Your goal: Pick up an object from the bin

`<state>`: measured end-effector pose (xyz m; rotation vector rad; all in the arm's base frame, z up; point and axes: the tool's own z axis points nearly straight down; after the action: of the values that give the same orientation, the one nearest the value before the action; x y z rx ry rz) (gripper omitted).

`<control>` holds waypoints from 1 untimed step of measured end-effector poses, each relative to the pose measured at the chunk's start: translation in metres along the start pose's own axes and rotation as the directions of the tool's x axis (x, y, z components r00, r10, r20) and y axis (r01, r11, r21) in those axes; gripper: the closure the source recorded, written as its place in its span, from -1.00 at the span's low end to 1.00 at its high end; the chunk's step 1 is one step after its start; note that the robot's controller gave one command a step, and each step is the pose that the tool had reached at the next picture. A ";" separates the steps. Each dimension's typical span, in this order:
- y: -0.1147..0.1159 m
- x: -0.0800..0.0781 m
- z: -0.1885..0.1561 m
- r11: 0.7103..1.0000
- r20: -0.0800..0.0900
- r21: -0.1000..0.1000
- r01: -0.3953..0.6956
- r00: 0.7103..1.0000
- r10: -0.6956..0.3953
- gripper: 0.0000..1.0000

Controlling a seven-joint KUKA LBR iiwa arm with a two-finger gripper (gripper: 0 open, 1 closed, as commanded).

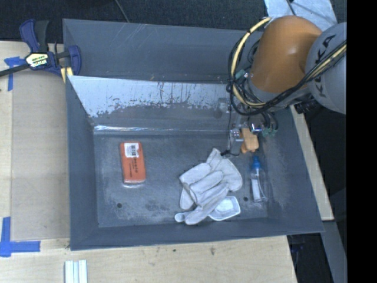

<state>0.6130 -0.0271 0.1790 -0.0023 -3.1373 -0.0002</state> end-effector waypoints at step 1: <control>0.000 -0.001 -0.005 1.000 0.008 0.000 0.001 1.000 -0.001 -1.00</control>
Offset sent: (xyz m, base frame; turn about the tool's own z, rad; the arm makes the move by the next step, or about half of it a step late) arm -0.0315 0.0047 -0.0967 -0.0825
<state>0.6143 -0.0270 0.1842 -0.0015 -3.1452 0.0005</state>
